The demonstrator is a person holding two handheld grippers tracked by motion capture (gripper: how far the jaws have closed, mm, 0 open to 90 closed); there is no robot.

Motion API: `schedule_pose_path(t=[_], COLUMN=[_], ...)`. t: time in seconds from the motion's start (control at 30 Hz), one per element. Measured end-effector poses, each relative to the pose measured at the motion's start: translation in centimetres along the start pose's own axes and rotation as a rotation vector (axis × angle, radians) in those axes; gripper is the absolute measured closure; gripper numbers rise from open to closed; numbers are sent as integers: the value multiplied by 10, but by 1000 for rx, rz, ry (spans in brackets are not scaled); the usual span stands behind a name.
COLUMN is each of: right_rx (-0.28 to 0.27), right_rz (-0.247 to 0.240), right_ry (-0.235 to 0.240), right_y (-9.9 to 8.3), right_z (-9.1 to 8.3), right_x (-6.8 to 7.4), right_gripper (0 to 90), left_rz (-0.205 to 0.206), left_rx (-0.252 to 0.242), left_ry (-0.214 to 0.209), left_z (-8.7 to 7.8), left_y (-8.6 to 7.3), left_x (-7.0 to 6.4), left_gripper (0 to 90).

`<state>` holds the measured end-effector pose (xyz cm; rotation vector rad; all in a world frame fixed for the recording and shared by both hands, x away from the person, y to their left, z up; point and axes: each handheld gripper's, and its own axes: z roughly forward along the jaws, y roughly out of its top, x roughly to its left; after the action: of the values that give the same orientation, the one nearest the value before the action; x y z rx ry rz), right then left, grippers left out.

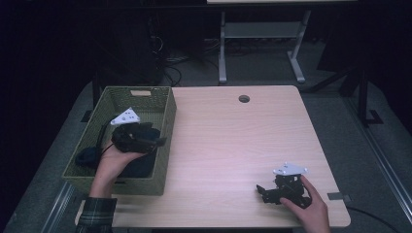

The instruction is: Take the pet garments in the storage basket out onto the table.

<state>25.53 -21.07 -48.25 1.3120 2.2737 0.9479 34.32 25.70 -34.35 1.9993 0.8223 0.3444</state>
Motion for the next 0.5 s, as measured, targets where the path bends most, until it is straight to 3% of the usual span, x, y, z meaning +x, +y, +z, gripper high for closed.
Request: schedule_pose_path(t=[0.5], right_rx=[0], right_rz=[0], right_ry=[0], right_y=[0], right_z=[0], right_x=[0], right_gripper=[4], left_rz=[-3], left_rx=[12], left_ry=[106], left_z=[-30], left_y=[-8], left_x=[21], left_gripper=[174])
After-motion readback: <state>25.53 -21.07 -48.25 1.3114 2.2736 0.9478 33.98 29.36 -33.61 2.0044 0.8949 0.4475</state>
